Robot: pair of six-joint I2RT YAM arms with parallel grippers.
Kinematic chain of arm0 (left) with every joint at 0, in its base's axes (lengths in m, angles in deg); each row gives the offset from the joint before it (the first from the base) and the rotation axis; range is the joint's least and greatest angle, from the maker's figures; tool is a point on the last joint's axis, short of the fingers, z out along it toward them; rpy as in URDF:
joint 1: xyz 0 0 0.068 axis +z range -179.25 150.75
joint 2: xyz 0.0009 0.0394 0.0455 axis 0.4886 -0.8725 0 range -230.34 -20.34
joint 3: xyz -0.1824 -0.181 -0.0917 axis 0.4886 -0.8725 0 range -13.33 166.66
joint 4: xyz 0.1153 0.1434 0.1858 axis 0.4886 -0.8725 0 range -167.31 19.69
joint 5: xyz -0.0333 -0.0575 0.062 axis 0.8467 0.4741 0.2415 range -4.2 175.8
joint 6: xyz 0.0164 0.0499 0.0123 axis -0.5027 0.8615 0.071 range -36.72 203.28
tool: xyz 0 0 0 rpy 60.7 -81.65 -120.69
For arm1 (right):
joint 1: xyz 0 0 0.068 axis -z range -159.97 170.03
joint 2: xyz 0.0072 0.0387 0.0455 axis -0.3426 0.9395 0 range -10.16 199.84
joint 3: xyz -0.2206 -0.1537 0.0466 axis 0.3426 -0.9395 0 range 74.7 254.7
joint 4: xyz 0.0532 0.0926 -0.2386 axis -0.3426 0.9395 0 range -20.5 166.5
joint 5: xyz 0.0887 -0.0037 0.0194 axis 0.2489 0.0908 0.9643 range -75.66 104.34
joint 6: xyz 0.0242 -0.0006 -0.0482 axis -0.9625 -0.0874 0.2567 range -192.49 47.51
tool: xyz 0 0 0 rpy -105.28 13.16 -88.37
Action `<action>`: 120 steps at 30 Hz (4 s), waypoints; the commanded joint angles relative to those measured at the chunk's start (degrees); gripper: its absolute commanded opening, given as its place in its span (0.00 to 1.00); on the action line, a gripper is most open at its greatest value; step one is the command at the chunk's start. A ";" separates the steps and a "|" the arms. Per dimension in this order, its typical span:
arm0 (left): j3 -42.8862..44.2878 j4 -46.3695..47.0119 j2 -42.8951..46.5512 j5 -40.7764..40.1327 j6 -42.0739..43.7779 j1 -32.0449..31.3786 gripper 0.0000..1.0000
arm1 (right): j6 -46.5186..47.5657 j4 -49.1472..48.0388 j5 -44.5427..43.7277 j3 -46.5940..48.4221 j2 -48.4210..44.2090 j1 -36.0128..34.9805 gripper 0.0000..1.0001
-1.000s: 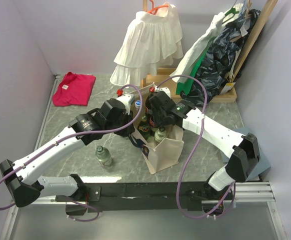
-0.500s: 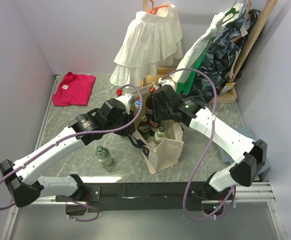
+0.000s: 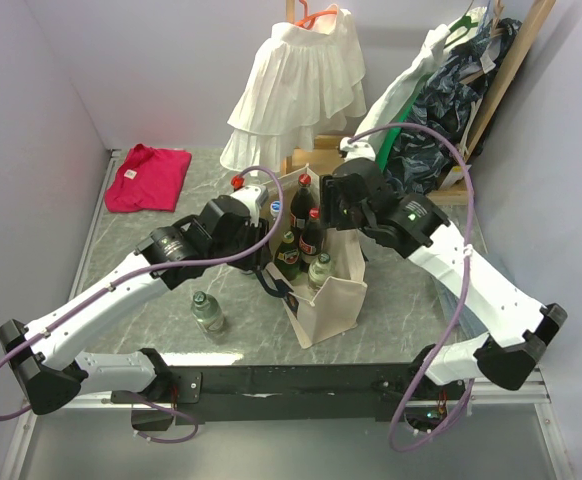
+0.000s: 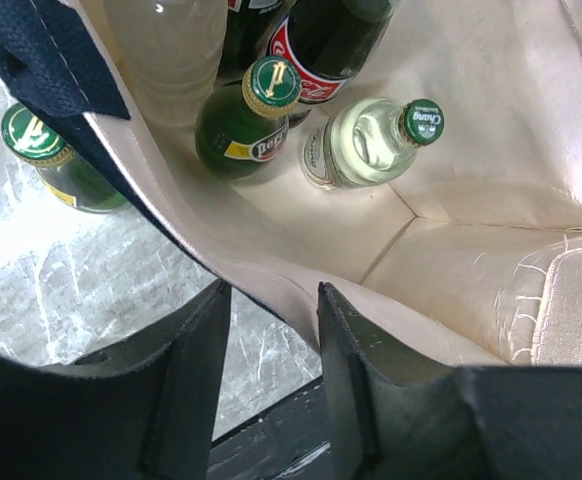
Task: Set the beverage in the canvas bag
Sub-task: Pick up the drink from the center of the board.
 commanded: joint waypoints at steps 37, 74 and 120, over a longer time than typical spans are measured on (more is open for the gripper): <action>5.43 -16.24 6.96 -18.22 -9.85 0.19 0.69 | -4.49 -0.10 -7.06 -14.13 -10.37 -0.09 0.63; -11.36 -26.99 10.48 -17.60 -25.23 0.19 0.66 | -3.79 0.60 -5.21 -13.60 -9.93 -0.09 0.64; -15.23 -21.01 12.15 -18.39 -23.74 2.04 0.34 | -2.38 1.92 -5.30 -10.43 -6.32 -0.18 0.65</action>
